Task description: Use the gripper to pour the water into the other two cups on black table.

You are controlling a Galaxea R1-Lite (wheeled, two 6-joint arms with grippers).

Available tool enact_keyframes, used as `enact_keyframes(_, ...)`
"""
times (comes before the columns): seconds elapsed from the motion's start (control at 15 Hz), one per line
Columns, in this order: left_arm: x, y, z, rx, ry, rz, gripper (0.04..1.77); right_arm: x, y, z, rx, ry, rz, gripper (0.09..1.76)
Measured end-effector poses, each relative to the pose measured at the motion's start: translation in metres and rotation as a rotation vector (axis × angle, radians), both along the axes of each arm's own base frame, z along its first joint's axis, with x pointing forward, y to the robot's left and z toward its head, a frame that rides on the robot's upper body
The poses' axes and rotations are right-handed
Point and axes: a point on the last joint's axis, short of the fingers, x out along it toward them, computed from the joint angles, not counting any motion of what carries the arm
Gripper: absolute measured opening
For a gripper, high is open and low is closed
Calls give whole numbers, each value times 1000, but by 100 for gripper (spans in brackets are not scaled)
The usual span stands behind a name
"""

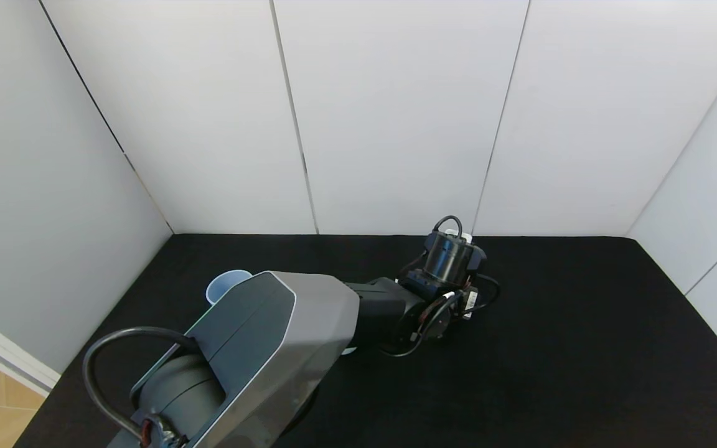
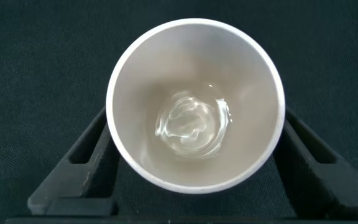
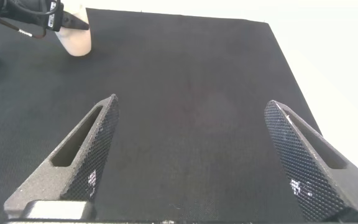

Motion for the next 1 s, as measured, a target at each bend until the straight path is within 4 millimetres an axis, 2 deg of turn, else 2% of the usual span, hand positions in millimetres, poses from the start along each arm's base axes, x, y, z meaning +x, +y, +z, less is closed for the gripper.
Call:
enact_keyframes(0.53,0,0,4,-4,-5,1,164,0,0,0,0,0,0,171)
enact_keyframes(0.73,-4,2,16,-7,-10,-2,166,0,0,0,0,0,0,171)
enact_keyframes(1.0,-11,9,46,-18,-30,14,169,0,0,0,0,0,0,171)
